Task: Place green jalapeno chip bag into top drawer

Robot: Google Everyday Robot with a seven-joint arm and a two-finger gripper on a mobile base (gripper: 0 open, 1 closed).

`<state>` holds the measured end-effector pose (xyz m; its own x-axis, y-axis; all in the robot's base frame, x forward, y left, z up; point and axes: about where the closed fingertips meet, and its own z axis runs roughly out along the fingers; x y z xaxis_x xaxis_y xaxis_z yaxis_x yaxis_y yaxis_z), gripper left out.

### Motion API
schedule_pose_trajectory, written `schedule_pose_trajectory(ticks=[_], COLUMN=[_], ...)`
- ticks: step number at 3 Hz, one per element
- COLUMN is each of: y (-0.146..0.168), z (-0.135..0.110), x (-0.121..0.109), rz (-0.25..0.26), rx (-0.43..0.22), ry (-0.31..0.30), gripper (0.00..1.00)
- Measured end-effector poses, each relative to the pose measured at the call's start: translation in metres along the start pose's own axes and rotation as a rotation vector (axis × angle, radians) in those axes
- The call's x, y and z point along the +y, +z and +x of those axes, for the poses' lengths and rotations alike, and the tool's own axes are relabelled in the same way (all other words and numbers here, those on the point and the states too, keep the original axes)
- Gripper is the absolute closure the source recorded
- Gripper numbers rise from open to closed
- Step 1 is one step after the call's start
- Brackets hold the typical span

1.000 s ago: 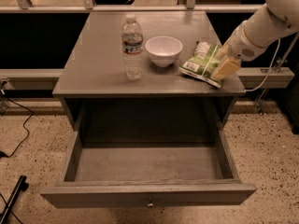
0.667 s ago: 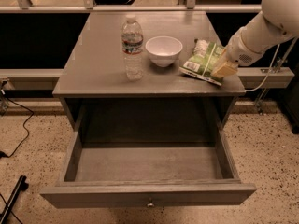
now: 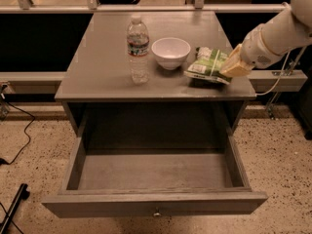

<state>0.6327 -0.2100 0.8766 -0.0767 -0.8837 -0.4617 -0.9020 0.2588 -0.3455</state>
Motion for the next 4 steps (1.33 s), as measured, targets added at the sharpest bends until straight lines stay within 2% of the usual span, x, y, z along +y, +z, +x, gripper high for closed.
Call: schedule_pose_trajectory(ticks=[1, 2, 3, 4], y=[-0.042, -0.087, -0.103, -0.102], z=[-0.022, -0.037, -0.034, -0.013], x=[0.004, 0.037, 0.086, 0.138], rz=[0.032, 0.022, -0.025, -0.1], rx=[-0.088, -0.173, -0.201, -0.222], ry=[-0.043, -0.1, -0.153, -0.124], gripper=[1.0, 1.0, 1.0, 1.0])
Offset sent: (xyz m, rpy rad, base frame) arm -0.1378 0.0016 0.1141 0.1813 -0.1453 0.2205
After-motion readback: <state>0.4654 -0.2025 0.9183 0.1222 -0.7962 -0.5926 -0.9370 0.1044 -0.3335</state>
